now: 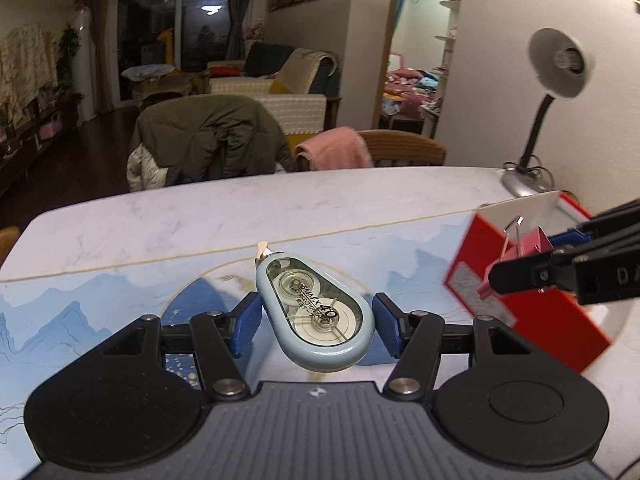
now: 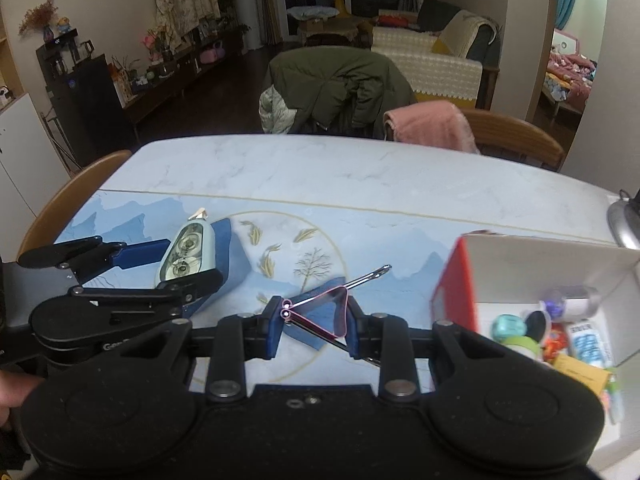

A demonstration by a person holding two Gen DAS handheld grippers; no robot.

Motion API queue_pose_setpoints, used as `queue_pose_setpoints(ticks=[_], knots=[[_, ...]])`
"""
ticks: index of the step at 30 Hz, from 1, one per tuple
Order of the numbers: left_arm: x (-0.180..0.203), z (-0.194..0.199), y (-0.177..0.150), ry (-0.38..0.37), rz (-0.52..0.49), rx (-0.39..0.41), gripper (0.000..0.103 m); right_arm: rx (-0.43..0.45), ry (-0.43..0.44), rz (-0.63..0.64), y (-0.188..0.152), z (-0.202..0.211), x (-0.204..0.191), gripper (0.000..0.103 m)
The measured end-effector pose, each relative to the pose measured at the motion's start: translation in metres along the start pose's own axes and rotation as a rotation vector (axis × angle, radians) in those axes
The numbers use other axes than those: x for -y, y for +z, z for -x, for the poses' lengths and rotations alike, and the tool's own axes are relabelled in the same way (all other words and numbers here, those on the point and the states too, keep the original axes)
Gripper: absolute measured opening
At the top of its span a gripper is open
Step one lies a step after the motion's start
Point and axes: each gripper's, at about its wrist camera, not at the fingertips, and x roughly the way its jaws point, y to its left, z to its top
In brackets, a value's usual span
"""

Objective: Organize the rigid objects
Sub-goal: 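Carry the tape roller and binder clip over the shoebox with both grippers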

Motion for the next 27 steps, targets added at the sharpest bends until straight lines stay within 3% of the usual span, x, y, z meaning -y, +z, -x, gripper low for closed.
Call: queue_pose_setpoints(ticks=[11, 27], knots=[[0.070, 0.028, 0.020, -0.041, -0.059, 0.019, 0.061, 0.054, -0.001, 0.003, -0.014, 0.049, 0.059, 0.030], [0.208, -0.003, 0.036, -0.158, -0.191, 0.002, 0.061, 0.068, -0.087, -0.121, -0.057, 0.081, 0.187, 0.030]])
